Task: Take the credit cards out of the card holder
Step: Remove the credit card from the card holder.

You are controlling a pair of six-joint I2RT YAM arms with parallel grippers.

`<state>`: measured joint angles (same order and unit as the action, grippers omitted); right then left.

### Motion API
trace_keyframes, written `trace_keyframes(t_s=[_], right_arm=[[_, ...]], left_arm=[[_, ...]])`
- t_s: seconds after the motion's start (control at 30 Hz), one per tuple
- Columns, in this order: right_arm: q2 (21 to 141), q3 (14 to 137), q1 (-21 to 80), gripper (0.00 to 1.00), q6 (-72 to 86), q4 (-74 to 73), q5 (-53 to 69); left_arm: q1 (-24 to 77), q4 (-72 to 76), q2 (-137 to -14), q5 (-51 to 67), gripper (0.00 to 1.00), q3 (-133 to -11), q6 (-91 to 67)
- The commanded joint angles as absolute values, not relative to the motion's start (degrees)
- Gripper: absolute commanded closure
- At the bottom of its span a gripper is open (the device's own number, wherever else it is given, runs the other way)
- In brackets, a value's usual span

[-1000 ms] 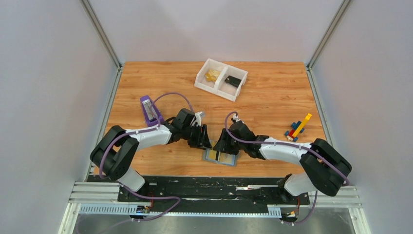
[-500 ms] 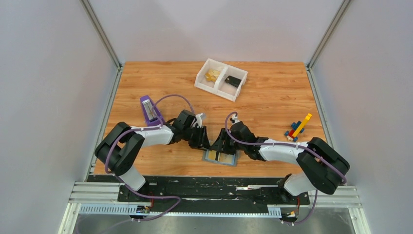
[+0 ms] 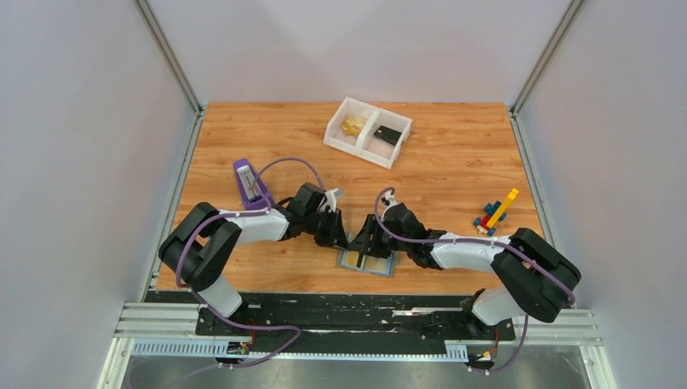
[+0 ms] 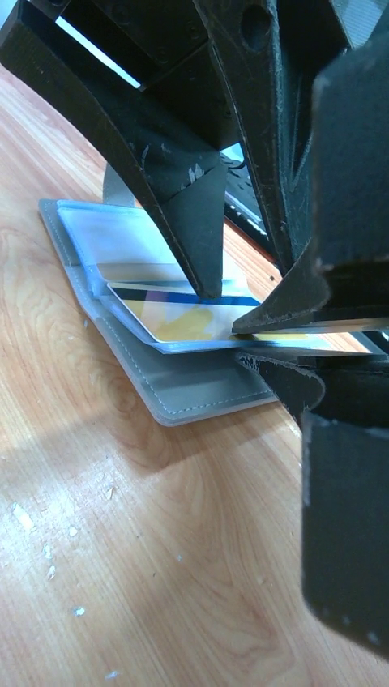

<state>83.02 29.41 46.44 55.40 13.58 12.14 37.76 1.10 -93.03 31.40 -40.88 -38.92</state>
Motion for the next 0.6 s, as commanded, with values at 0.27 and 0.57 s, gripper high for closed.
trace_keyframes(t_s=[0.27,0.57], right_arm=[[74.84,24.72,46.61,0.53,54.27,6.38,4.52],[74.29,23.89,46.50,0.54,53.78,4.90,3.05]], left_arm=[[37.62,-6.91,-90.91,24.04,0.80,-42.44,-35.82],[37.43,-12.11,-88.61,19.54,0.71,-43.37,-35.05]])
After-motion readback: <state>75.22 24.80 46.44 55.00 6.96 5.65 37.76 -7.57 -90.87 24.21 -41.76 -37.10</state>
